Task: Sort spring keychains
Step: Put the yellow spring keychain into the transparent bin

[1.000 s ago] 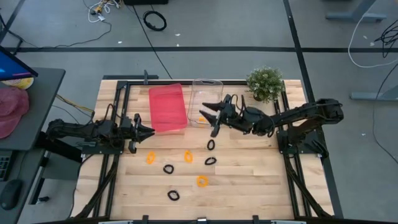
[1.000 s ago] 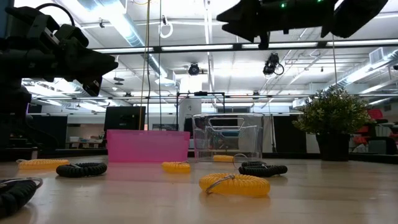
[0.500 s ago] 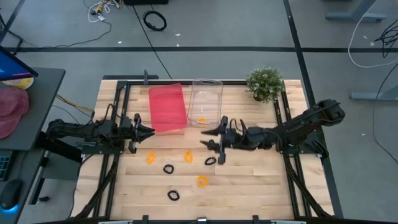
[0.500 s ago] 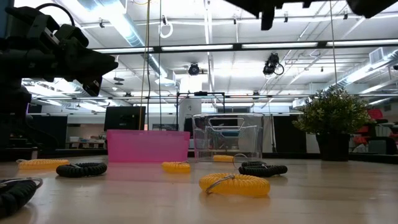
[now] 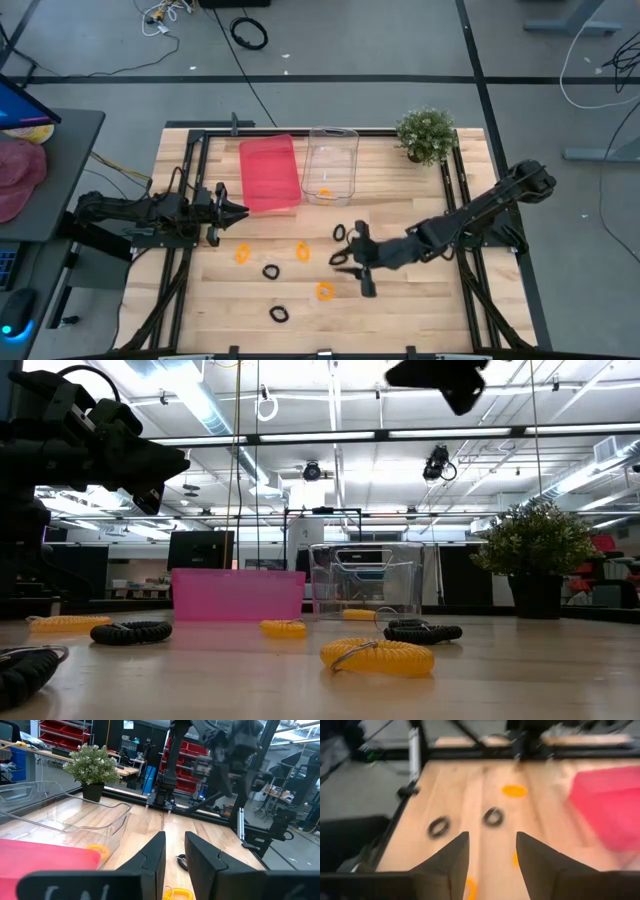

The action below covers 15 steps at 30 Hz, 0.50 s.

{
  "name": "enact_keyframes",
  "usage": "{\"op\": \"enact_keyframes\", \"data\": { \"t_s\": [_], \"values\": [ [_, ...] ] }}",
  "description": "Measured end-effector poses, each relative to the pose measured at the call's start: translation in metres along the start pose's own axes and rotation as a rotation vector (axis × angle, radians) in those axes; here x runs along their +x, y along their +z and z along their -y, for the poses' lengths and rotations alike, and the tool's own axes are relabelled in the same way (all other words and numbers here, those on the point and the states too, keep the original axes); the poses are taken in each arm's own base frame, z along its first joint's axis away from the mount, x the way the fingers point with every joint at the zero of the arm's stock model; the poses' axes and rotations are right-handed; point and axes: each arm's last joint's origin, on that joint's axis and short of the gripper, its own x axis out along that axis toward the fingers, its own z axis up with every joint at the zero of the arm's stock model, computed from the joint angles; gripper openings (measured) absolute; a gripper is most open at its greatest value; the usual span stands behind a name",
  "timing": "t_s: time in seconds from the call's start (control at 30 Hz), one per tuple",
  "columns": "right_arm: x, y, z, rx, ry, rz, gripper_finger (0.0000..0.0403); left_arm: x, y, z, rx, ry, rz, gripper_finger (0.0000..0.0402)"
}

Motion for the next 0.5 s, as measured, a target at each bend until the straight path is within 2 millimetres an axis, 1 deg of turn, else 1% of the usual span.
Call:
{"op": "enact_keyframes", "data": {
  "t_s": [0.07, 0.2, 0.3, 0.37, 0.5],
  "values": [
    [-0.001, -0.005, -0.006, -0.012, 0.022, -0.034, 0.0166, 0.0, 0.0, 0.0, 0.0, 0.0, 0.0, 0.0076],
    [0.005, -0.015, -0.018, -0.038, 0.045, -0.066, 0.0166, 0.0, 0.0, 0.0, 0.0, 0.0, 0.001, 0.0076],
    [0.016, -0.027, -0.025, -0.053, 0.056, -0.103, 0.0166, 0.0, 0.0, 0.0, 0.0, 0.0, 0.001, 0.0076],
    [0.025, -0.036, -0.028, -0.042, 0.103, -0.147, 0.0166, 0.0, 0.0, 0.0, 0.0, 0.0, 0.0, 0.0076],
    [0.041, -0.052, -0.028, -0.062, 0.134, -0.216, 0.0166, 0.0, 0.0, 0.0, 0.0, 0.0, 0.0, 0.0076]
  ]
}}
